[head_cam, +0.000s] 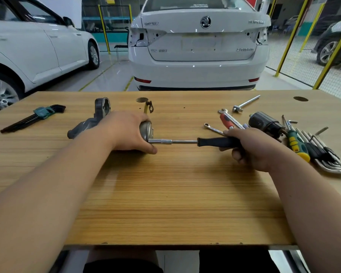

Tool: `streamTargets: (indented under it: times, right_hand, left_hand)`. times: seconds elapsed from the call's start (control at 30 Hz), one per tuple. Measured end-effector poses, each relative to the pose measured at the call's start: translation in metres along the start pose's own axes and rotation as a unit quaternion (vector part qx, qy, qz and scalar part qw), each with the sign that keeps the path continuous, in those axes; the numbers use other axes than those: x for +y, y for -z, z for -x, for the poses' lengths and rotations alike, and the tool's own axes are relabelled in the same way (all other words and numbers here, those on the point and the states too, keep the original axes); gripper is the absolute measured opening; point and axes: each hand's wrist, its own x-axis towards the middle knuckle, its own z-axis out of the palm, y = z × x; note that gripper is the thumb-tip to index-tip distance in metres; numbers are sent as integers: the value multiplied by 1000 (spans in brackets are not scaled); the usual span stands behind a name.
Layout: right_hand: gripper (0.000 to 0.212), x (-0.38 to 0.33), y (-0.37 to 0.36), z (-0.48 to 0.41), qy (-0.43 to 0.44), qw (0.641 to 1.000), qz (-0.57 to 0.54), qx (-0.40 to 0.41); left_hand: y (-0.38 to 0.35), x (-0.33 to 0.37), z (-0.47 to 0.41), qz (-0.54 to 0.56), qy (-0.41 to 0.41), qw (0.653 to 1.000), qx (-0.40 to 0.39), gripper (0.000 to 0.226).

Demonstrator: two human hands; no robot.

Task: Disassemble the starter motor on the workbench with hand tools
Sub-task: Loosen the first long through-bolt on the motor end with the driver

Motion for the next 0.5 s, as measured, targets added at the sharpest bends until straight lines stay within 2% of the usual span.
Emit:
streamTargets:
  times: [0.1,0.23,0.33,0.5]
  right_hand:
    - [19,0,-5,1,-50,997,-42,-35]
    - [27,-2,-3,-1,-92,991,-79,-59]
    - [30,-2,-6,-5,-58,995,-86,-11]
    - [32,4,-15,-9,34,999,-25,31]
  left_hand:
    - [2,-5,9,10,20,999,-25,101]
    - [-3,-4,18,-15,26,1000,0,97]
    - [-8,-2,20,-38,22,999,22,92]
    - [-8,-2,19,-68,5,998,18,103]
